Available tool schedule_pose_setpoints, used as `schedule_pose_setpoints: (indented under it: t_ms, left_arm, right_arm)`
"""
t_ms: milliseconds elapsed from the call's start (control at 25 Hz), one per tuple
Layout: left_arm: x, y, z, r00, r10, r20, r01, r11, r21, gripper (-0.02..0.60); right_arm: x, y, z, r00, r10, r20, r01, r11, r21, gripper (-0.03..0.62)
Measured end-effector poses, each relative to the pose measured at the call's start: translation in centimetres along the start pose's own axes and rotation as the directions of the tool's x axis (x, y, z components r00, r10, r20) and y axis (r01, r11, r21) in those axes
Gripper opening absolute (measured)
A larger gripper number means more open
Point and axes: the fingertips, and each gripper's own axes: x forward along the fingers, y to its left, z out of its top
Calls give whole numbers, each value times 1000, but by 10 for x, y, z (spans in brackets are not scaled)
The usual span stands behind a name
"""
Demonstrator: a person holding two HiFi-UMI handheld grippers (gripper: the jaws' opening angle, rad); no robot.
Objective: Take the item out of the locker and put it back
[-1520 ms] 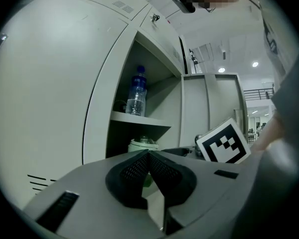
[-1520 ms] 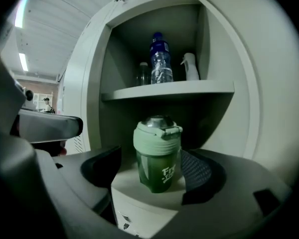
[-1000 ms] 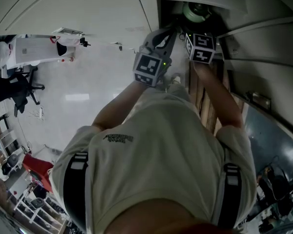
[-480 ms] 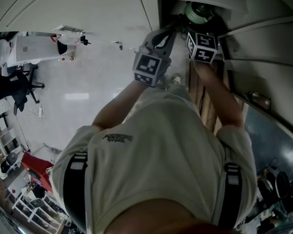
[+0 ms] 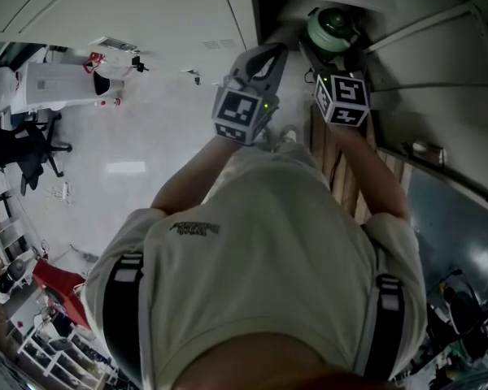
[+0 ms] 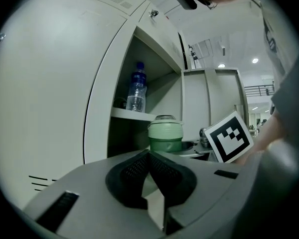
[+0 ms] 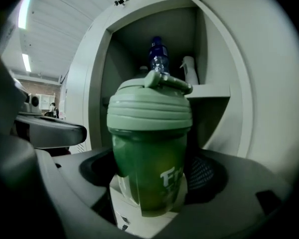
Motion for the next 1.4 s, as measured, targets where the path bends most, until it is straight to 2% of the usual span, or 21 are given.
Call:
schedule_pose_setpoints:
  t_ms: [400, 640, 840, 1080, 1280, 1400]
  left_arm:
    - [-23, -13, 85, 990, -18, 141, 11, 999, 51, 11]
    - [-41, -19, 127, 976, -18, 217, 3, 997, 72, 11]
    - [-52, -25, 124, 973, -11, 231, -17, 993, 118, 11]
    - [-58, -35, 104, 977, -14, 211, -7, 995, 98, 11]
    - [-68, -35, 110, 965, 33, 260, -62, 993, 102, 11]
    - [-69, -35, 110, 964, 37, 262, -65, 993, 100, 11]
  right_arm:
    - [-63, 21, 92, 981, 89, 174, -80, 995, -60, 407]
    - [-92, 24, 113, 970, 120, 210, -108, 992, -71, 407]
    - [-108, 30, 106, 968, 133, 212, -118, 990, -80, 407]
    - [-120, 38, 92, 969, 152, 196, -139, 987, -82, 407]
    - [-126, 34, 90, 968, 135, 213, -123, 990, -67, 407]
    - [-127, 31, 91, 967, 130, 220, -119, 991, -61, 407]
